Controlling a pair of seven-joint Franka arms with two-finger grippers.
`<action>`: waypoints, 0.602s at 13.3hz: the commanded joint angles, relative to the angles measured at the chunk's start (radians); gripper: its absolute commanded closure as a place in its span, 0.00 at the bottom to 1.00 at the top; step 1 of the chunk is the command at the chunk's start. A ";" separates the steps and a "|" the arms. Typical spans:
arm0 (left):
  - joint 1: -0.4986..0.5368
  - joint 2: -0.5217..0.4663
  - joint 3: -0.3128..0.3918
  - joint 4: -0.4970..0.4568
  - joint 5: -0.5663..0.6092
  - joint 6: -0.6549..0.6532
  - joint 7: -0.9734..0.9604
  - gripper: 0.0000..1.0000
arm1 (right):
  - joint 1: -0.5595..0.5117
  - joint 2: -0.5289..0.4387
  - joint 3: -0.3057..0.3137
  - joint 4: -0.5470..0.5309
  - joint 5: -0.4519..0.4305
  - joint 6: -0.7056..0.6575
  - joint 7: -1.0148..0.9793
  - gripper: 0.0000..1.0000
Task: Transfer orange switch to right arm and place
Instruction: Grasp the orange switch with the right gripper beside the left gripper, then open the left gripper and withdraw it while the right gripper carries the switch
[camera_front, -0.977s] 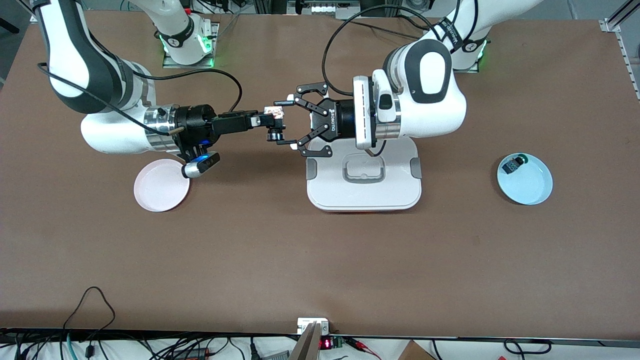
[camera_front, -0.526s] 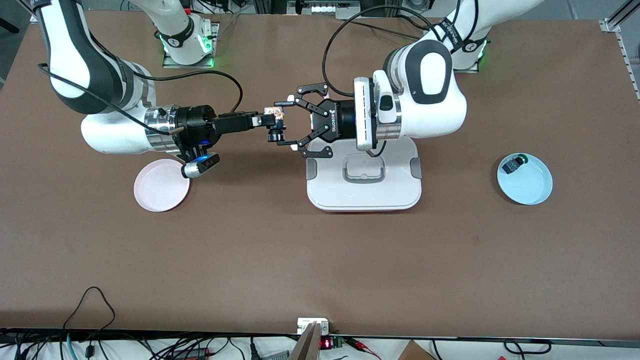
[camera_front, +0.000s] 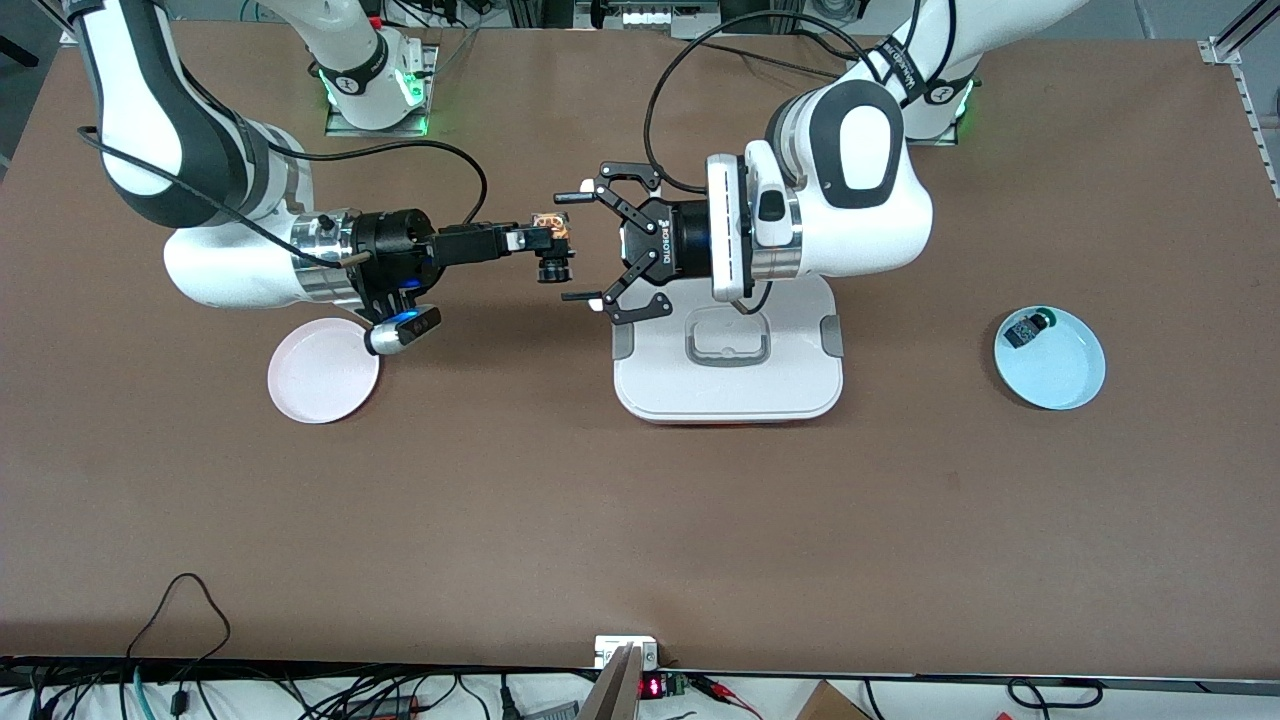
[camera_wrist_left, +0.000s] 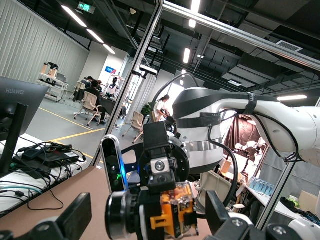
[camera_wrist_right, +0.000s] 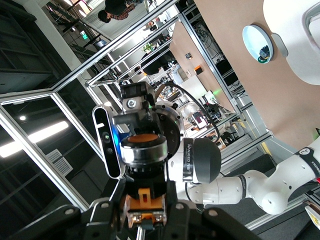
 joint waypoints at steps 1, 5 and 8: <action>0.023 0.011 -0.004 0.029 -0.018 0.008 0.031 0.00 | -0.003 -0.002 0.005 0.008 0.000 -0.009 -0.013 0.81; 0.147 -0.003 -0.004 0.031 0.017 -0.003 0.039 0.00 | -0.005 -0.006 0.005 0.006 -0.009 -0.021 -0.059 0.82; 0.254 -0.014 -0.014 0.046 0.107 -0.005 0.033 0.00 | -0.023 -0.012 0.005 0.006 -0.078 -0.045 -0.059 0.82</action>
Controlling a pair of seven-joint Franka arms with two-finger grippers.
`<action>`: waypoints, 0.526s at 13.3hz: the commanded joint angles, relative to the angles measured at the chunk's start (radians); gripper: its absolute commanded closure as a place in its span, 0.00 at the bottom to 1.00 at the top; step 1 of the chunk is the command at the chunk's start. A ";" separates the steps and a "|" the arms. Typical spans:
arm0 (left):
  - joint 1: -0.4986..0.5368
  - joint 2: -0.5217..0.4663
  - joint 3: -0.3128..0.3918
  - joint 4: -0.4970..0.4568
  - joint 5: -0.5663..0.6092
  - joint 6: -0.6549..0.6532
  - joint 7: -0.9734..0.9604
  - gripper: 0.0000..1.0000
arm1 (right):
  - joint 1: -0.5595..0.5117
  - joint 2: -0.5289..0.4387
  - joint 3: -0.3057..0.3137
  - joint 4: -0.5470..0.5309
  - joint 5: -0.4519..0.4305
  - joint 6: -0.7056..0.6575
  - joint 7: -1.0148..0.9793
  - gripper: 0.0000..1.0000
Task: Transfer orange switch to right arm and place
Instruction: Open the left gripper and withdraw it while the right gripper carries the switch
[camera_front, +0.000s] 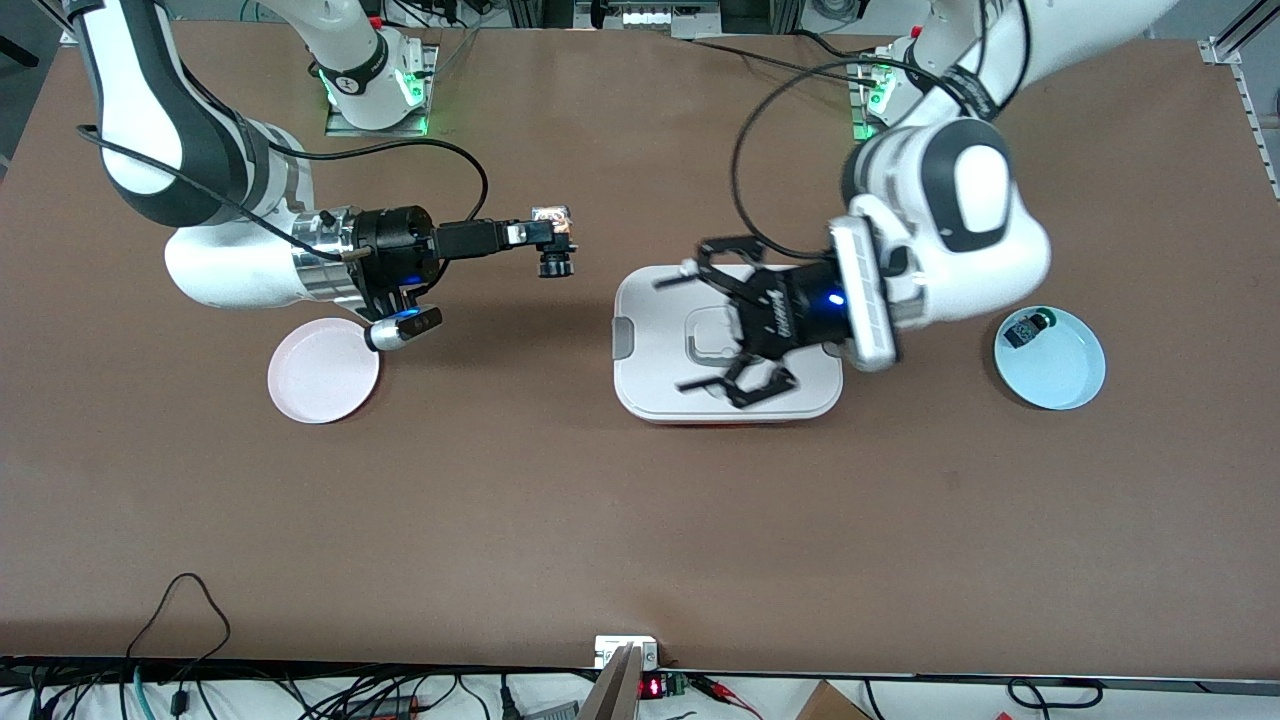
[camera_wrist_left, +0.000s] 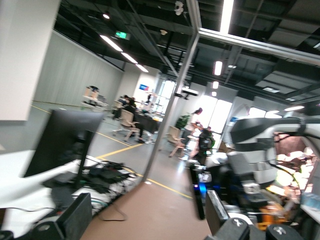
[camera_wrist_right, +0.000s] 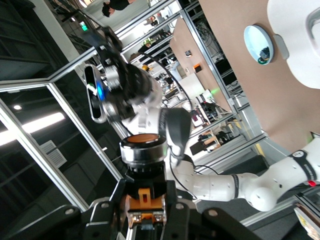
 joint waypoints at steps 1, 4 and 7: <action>0.085 -0.022 -0.020 0.011 0.080 -0.007 0.006 0.00 | -0.038 -0.010 0.006 0.006 -0.082 -0.043 -0.010 0.82; 0.171 -0.118 -0.008 -0.006 0.219 -0.065 -0.180 0.00 | -0.091 -0.013 0.006 0.006 -0.224 -0.129 -0.015 0.82; 0.333 -0.216 -0.015 -0.003 0.522 -0.251 -0.536 0.00 | -0.125 -0.020 0.006 0.008 -0.439 -0.192 -0.091 0.83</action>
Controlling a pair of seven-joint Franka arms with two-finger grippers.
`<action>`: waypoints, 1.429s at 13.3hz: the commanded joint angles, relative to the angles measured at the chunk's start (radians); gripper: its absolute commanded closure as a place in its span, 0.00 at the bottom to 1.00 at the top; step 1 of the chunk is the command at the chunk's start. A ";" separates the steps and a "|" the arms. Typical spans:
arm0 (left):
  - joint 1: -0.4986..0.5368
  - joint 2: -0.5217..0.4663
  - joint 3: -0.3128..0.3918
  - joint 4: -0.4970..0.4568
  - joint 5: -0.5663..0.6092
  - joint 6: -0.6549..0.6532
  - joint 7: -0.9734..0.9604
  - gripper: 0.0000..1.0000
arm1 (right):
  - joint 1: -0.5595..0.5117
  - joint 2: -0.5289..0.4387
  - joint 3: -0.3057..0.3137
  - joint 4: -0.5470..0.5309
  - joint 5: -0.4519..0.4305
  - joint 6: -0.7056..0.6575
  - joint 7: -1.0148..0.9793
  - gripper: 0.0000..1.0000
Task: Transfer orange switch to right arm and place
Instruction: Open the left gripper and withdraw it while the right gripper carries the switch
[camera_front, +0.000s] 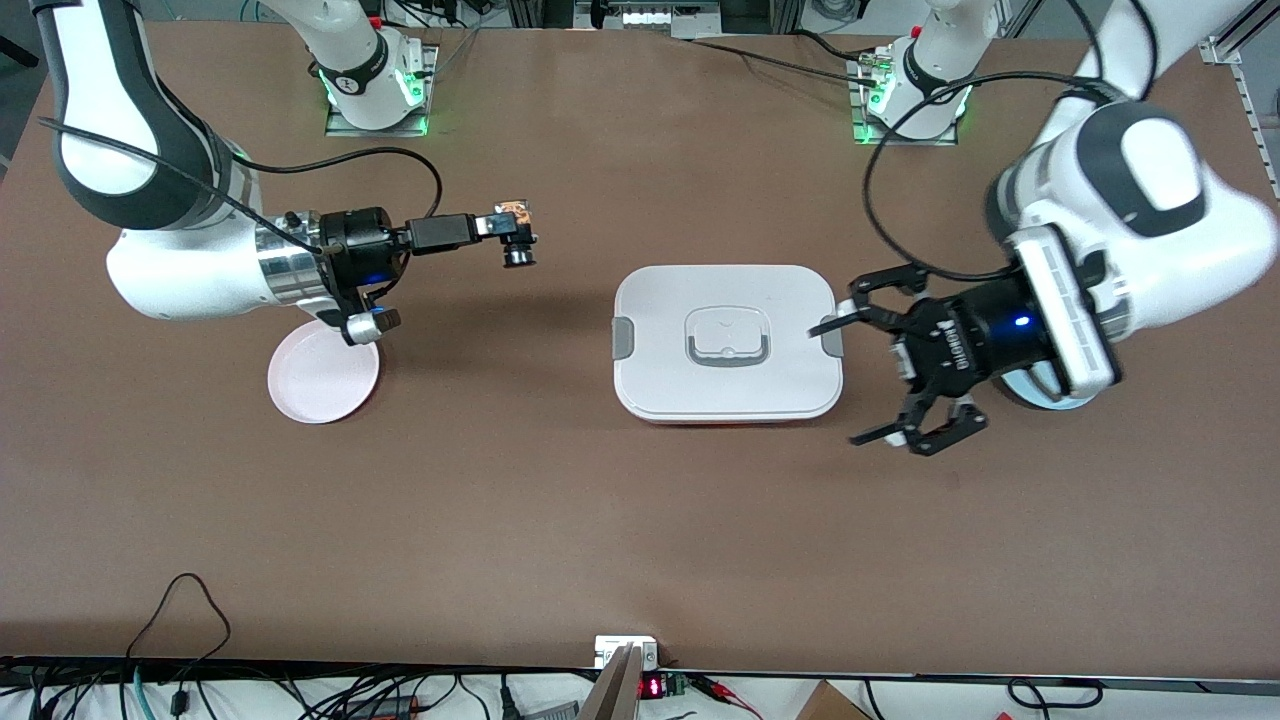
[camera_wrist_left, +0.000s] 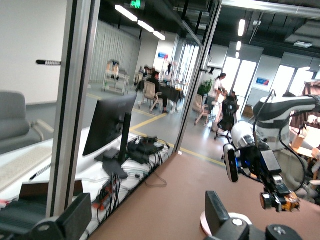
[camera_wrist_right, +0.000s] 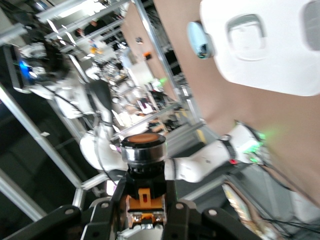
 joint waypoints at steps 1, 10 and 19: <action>0.176 -0.139 -0.009 -0.027 0.147 -0.190 -0.211 0.00 | -0.038 -0.015 0.010 0.000 -0.188 -0.051 -0.078 0.83; 0.571 -0.362 -0.003 -0.008 0.549 -0.694 -0.488 0.00 | -0.121 0.028 0.009 -0.006 -0.992 -0.044 -0.619 0.82; 0.507 -0.333 -0.023 0.021 0.863 -0.646 -0.492 0.00 | -0.217 0.109 0.009 -0.020 -1.390 0.262 -1.126 0.82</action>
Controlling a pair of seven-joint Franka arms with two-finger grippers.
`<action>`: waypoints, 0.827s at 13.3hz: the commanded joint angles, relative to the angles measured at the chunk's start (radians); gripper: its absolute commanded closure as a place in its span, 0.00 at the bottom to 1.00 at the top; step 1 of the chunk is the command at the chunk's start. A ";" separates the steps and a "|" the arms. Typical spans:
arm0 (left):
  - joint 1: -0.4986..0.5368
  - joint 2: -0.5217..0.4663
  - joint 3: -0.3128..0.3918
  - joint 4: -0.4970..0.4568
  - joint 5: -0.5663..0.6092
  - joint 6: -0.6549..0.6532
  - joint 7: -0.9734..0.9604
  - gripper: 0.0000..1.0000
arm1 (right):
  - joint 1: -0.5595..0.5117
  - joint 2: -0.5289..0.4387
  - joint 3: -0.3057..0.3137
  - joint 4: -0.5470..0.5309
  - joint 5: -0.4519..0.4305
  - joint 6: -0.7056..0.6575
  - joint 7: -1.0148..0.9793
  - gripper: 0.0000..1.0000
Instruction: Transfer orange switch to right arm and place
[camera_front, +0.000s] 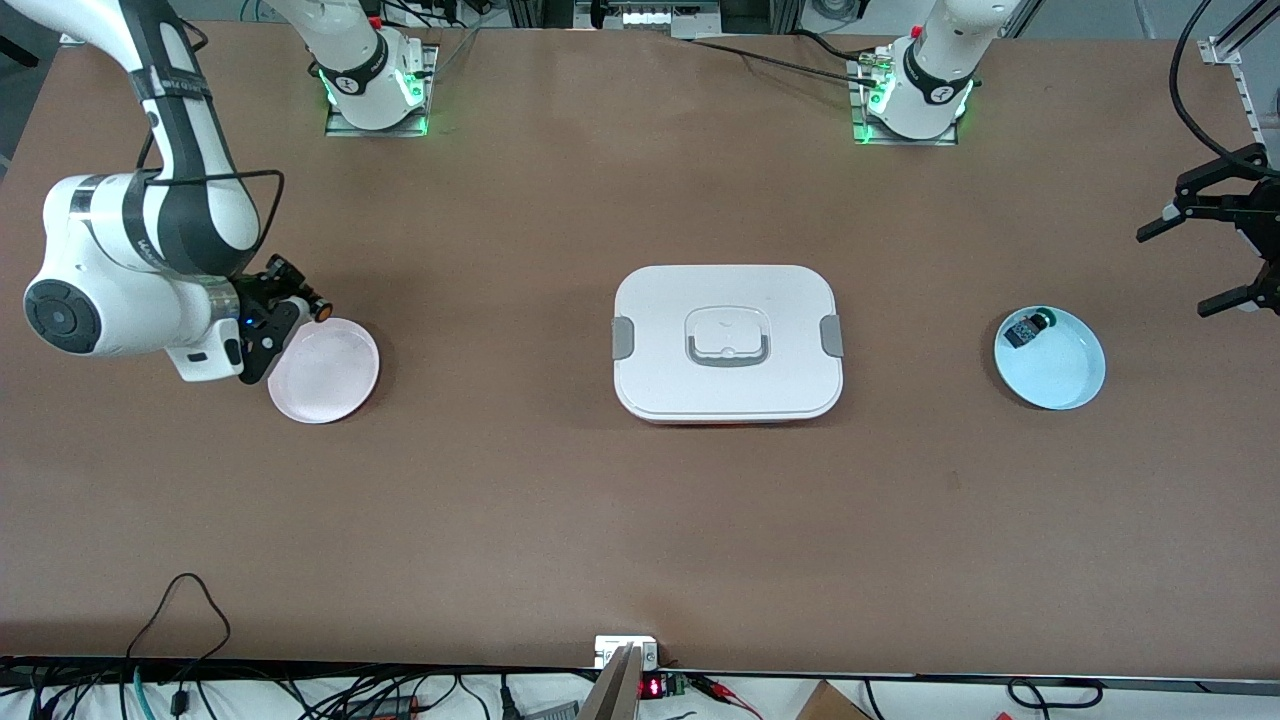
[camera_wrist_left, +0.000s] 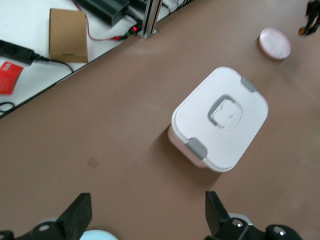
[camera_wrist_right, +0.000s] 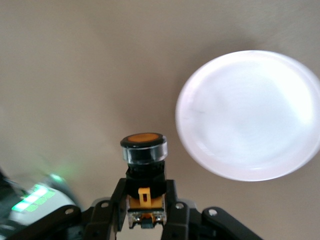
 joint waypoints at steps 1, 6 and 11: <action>-0.086 0.003 0.008 0.026 0.125 0.047 -0.026 0.00 | -0.033 0.023 0.013 -0.018 -0.074 0.113 -0.193 0.82; -0.428 -0.005 0.311 0.023 0.261 0.175 -0.046 0.00 | -0.050 0.046 0.013 -0.139 -0.129 0.358 -0.283 0.82; -0.669 -0.026 0.620 0.015 0.261 0.060 -0.292 0.00 | -0.050 0.098 0.015 -0.170 -0.137 0.477 -0.307 0.82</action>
